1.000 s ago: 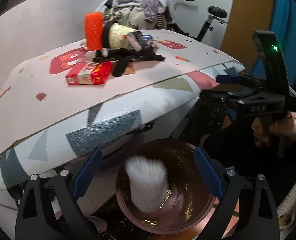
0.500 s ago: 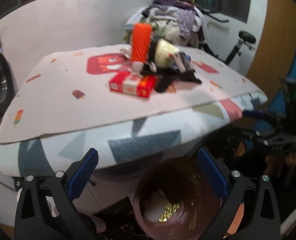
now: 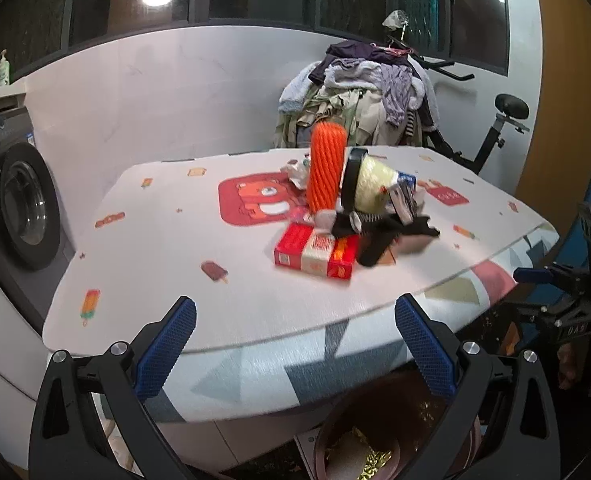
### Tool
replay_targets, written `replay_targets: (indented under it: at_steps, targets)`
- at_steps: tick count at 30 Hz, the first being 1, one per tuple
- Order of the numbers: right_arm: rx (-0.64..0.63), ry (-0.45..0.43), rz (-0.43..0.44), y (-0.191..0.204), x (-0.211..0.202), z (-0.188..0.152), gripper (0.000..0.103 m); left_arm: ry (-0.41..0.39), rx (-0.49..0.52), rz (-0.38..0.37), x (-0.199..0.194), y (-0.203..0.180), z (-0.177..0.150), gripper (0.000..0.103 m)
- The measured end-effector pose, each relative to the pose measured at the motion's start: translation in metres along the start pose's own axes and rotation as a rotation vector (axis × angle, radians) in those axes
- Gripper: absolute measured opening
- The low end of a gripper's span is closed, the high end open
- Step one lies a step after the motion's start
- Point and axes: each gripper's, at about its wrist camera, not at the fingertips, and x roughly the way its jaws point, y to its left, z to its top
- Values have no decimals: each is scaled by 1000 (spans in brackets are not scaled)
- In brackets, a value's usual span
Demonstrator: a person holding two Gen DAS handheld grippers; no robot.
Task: Collect trash
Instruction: 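Grasp the orange foam net with the left gripper while the right gripper grasps the black Face packet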
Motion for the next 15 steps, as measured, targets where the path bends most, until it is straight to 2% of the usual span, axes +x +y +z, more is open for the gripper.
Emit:
replay_targets:
  at_steps: [6,15]
  targets:
    - [-35,13,-62,-8,1,19,97,-10,-16,-26,0,10,24,97]
    - [-47,11,-45,-20,5,50,97,9,14,30,10,14,42,97]
